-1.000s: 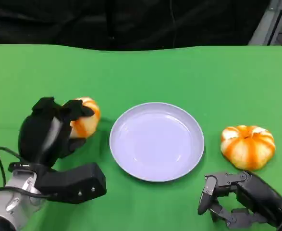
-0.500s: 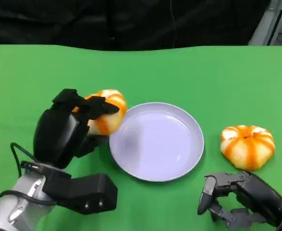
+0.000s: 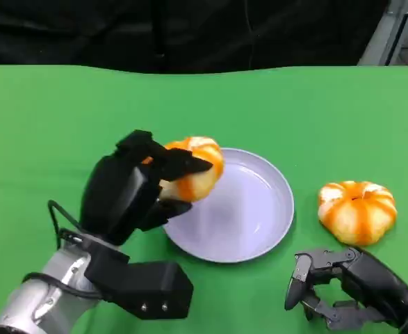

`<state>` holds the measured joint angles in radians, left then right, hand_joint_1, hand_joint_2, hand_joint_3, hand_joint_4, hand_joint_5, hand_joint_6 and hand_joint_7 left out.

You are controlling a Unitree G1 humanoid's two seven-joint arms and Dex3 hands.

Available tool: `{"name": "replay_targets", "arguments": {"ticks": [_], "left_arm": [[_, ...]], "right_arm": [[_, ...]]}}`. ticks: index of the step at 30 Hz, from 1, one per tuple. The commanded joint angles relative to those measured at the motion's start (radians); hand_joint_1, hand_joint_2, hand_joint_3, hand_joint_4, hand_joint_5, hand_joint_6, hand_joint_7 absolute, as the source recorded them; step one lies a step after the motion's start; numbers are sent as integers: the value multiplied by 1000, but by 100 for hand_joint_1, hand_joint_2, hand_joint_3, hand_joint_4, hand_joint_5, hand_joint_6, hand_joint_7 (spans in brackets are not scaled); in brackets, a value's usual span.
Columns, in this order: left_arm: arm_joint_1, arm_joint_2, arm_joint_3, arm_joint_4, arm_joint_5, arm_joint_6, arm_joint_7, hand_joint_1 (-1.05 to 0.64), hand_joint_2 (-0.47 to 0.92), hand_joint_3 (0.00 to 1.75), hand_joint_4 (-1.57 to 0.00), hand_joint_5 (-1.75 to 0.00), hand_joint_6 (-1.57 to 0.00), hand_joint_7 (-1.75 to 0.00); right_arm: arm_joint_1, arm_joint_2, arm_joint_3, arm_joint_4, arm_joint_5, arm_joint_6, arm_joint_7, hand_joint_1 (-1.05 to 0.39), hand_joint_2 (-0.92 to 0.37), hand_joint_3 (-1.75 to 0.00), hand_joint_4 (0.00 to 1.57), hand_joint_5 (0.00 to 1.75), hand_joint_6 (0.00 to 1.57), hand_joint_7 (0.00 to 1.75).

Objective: Grasp the bread from the table and place it into the plate.

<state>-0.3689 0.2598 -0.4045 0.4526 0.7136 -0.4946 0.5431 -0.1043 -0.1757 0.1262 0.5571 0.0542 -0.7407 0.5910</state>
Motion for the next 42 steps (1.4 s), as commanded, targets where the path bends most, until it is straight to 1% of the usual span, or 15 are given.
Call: {"name": "replay_targets", "arguments": {"ticks": [1, 4, 8, 12, 16, 20, 22, 23, 28, 31, 36, 37, 38, 40, 42], "left_arm": [[-40, -15, -4, 45, -17, -25, -45, -12, 86, 0, -56, -132, -87, -62], [-53, -26, -1, 72, -28, -48, -60, -10, 85, 0, -56, -132, -86, -64], [-104, -41, -19, 164, -17, -87, -74, -11, 86, 0, -54, -134, -83, -69], [-157, -59, -38, 266, -21, -121, -85, -13, 88, 0, -56, -127, -83, -64], [-198, -75, -49, 337, -23, -131, -105, -15, 91, 1, -56, -121, -85, -55], [-231, -89, -59, 392, -24, -139, -114, -16, 91, 0, -54, -121, -88, -49], [-256, -101, -66, 436, -29, -147, -127, -13, 90, 0, -60, -110, -94, -37], [-264, -105, -68, 450, -31, -151, -129, -13, 90, 0, -61, -108, -96, -33], [-303, -129, -88, 524, -23, -146, -138, -12, 87, 0, -60, -105, -98, -26], [-325, -143, -102, 567, -12, -144, -125, -12, 87, 0, -59, -105, -100, -18], [-344, -158, -106, 616, -22, -157, -116, -12, 87, 0, -63, -95, -104, -10], [-347, -163, -105, 628, -24, -162, -115, -12, 87, 0, -66, -76, -101, -6], [-350, -165, -105, 638, -25, -166, -111, -12, 87, 0, -75, -52, -97, -3], [-353, -167, -105, 647, -22, -172, -101, -15, 86, 0, -81, -21, -87, -1], [-355, -167, -108, 652, -17, -171, -94, -19, 86, 0, -82, -10, -82, 0]], "right_arm": [[6, -10, -1, -14, -2, 0, -11, -7, -73, -80, 75, 164, 82, 117], [7, -11, 0, -17, -5, 0, -15, -7, -73, -81, 75, 163, 82, 117], [9, -11, 6, -20, -6, -3, -10, -8, -72, -82, 75, 163, 82, 118], [9, -11, 13, -15, 0, -3, 2, -9, -72, -82, 74, 166, 79, 121], [10, -11, 15, -13, 7, -6, 8, -10, -72, -82, 72, 168, 77, 124], [8, -10, 14, -8, 10, -17, 13, -10, -72, -82, 71, 169, 77, 124], [6, -12, 14, -3, 4, -29, 11, -10, -72, -81, 70, 169, 76, 124], [6, -12, 14, -1, 3, -32, 11, -10, -72, -81, 70, 169, 76, 124], [6, -12, 15, -3, 7, -27, 12, -11, -73, -80, 70, 169, 76, 124], [5, -12, 15, 1, 5, -26, 11, -11, -73, -80, 70, 168, 76, 123], [1, -12, 16, 5, 2, -34, 10, -12, -74, -79, 71, 168, 76, 123], [0, -12, 16, 7, 3, -38, 11, -12, -74, -79, 71, 168, 76, 124], [0, -12, 17, 5, 3, -35, 12, -11, -74, -79, 70, 169, 76, 125], [1, -13, 17, 3, 0, -34, 9, -12, -74, -78, 69, 170, 75, 127], [1, -13, 17, 4, -2, -36, 8, -12, -74, -78, 69, 171, 74, 128]]}}
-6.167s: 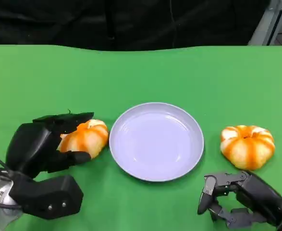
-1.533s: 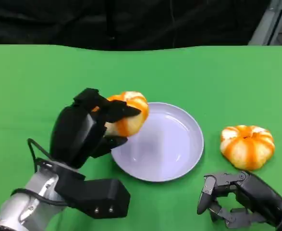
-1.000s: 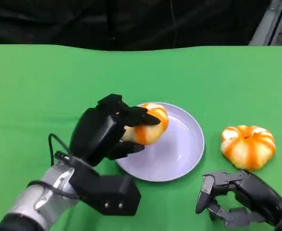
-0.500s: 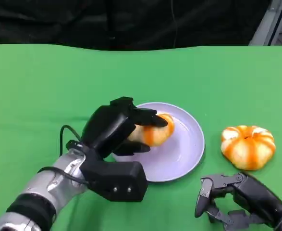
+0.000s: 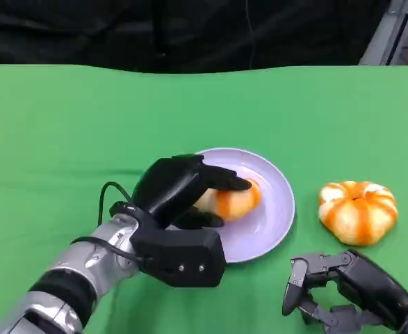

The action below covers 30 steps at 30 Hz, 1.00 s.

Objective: Grasp the bread from the table and place it into the plate.

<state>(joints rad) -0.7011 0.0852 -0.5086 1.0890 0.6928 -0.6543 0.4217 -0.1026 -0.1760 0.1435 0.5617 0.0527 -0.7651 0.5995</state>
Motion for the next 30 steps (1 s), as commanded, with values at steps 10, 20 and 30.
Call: {"name": "replay_targets", "arguments": {"ticks": [10, 20, 30], "left_arm": [[-24, 18, -6, 16, 3, -20, 38, -55, 92, 19, -71, 0, -58, 0], [-18, 35, 22, -1, -58, -37, -82, -83, 92, 48, -44, 0, -41, 0], [3, 62, 53, -70, -94, -16, -169, -99, 92, 69, -34, 0, -30, 0]], "right_arm": [[-5, -11, -2, 13, 2, -27, 0, -12, -74, -78, 68, 171, 73, 129], [-3, -14, 0, 11, -1, -27, 1, -13, -73, -80, 67, 171, 72, 130], [-5, -16, -1, 21, 6, -21, 11, -14, -74, -78, 66, 173, 70, 133]]}}
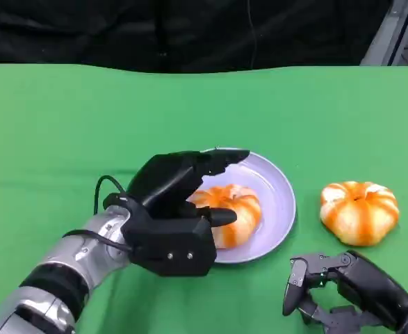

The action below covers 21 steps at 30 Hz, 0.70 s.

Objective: Grasp the bread from the table and place it into the plate.

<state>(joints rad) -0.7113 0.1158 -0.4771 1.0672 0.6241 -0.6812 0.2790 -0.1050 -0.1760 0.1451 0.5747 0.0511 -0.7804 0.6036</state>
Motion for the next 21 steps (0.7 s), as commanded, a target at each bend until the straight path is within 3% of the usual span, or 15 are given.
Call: {"name": "replay_targets", "arguments": {"ticks": [1, 5, 13, 16, 21], "left_arm": [[24, 37, 32, -70, -33, 8, -20, -99, 92, 70, -34, 0, -30, 0], [46, 44, 49, -113, -45, 13, -20, -98, 92, 70, -35, -1, -31, -1], [110, 55, 148, -182, -87, -80, 126, -87, 92, 54, -49, -4, -40, -2], [113, 54, 154, -184, -85, -83, 125, -87, 92, 53, -50, -3, -40, -2], [178, 51, 263, -249, -290, -132, 5, -86, 92, 45, -57, -4, -43, -2]], "right_arm": [[-2, -15, -3, 9, 10, 1, 9, -14, -74, -78, 65, 173, 70, 133], [-1, -14, -4, 9, 14, 8, 13, -15, -76, -75, 67, 171, 72, 131], [-1, -13, -6, 14, 13, 13, 10, -15, -79, -68, 69, 169, 76, 125], [-1, -13, -6, 14, 13, 13, 11, -15, -80, -66, 70, 169, 77, 124], [-3, -13, -5, 12, 8, 4, 8, -14, -81, -66, 70, 167, 77, 123]]}}
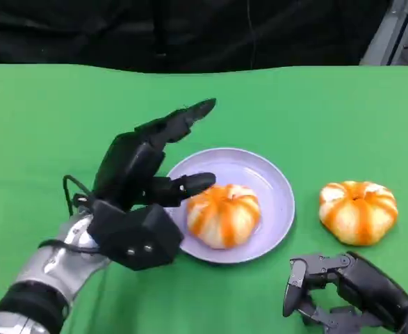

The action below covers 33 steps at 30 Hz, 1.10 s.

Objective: Grasp the bread from the table and place it into the plate.

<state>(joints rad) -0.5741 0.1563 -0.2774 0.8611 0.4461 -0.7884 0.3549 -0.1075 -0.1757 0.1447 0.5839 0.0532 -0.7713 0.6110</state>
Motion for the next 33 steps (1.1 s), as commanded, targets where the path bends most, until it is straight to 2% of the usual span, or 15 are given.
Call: {"name": "replay_targets", "arguments": {"ticks": [1, 2, 5, 10, 21, 24, 33], "left_arm": [[45, 9, 69, -50, -123, -23, -85, -86, 92, 45, -57, -4, -43, -2], [48, 8, 73, -56, -128, -20, -95, -86, 92, 44, -57, -4, -43, -2], [96, -8, 127, -107, -311, -15, -244, -86, 92, 37, -58, -3, -43, -1], [138, -15, 177, -157, -405, -11, -343, -85, 92, 34, -60, -3, -45, -2], [181, -35, 244, -194, -455, -19, -434, -80, 92, 35, -61, -2, -45, -1], [279, -43, 285, -237, -557, -27, -492, -80, 92, 33, -66, -3, -47, -1], [365, -83, 330, -298, -694, -1, -618, -78, 92, 25, -69, -3, -51, -2]], "right_arm": [[0, -14, -4, 3, 6, -5, 0, -14, -81, -66, 70, 167, 77, 123], [0, -14, -4, 3, 6, -5, 0, -14, -81, -66, 71, 167, 78, 123], [-2, -15, -4, 11, 7, -18, 5, -13, -81, -66, 70, 167, 77, 122], [1, -15, -5, 15, 11, -18, 7, -12, -81, -67, 69, 168, 76, 122], [-1, -14, -7, 27, 13, -28, 14, -13, -80, -68, 68, 168, 76, 122], [3, -14, -10, 27, 27, -28, 23, -13, -80, -68, 68, 169, 75, 122], [3, -21, -13, 24, 23, -32, 26, -14, -81, -67, 68, 170, 75, 122]]}}
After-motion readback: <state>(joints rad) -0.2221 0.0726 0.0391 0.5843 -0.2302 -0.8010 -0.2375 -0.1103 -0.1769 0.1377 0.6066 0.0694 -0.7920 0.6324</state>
